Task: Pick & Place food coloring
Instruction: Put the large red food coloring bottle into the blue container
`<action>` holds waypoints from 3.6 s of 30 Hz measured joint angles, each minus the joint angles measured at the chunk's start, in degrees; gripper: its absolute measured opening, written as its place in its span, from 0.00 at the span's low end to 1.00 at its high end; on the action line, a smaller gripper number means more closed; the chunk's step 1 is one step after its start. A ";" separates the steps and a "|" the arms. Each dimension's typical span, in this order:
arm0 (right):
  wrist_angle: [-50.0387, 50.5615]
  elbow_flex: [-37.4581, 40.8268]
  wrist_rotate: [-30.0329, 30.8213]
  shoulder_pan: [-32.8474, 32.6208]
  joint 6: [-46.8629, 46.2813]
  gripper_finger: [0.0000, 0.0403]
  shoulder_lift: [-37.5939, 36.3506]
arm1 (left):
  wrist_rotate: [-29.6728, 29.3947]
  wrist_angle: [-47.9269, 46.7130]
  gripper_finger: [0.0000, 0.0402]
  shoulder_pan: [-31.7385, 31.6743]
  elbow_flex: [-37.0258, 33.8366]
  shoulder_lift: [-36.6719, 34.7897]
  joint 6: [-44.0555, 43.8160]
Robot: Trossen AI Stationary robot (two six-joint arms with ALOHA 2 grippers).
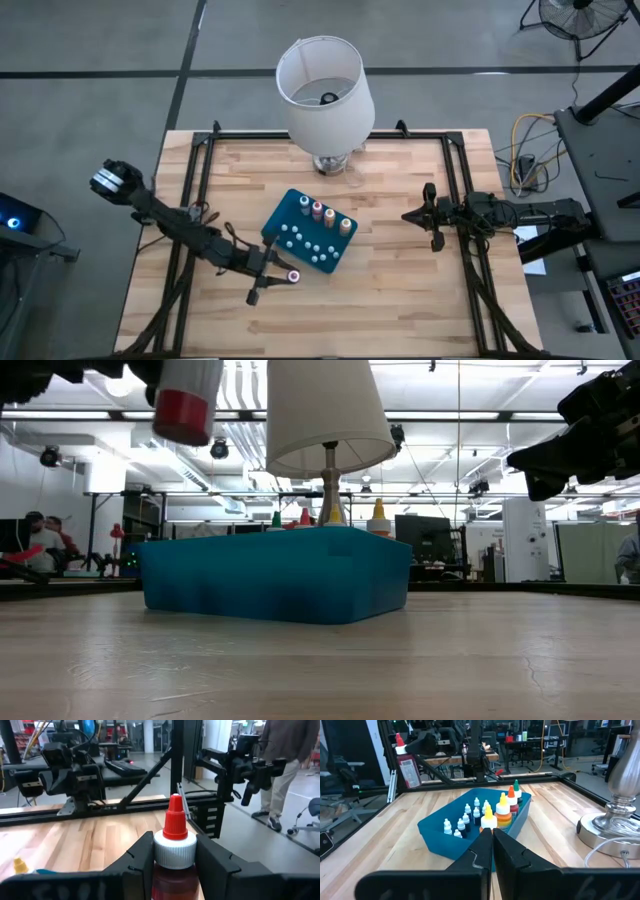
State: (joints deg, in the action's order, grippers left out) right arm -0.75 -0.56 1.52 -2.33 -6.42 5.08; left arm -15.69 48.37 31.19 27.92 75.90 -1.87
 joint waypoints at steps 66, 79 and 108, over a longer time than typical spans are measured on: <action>0.01 0.00 0.00 -0.01 0.00 0.02 0.00 | 3.24 32.56 0.23 -7.98 24.52 50.97 -1.61; 0.01 0.01 0.00 -0.01 0.00 0.02 0.00 | 7.31 32.37 0.23 -7.07 24.65 50.71 5.88; 0.00 0.00 -0.01 0.00 0.00 0.02 -0.02 | 10.89 25.07 0.23 -0.20 25.64 46.51 8.03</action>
State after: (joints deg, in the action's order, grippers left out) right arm -0.75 -0.56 1.51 -2.33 -6.42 5.06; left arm -4.80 73.44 30.98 53.56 122.41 6.16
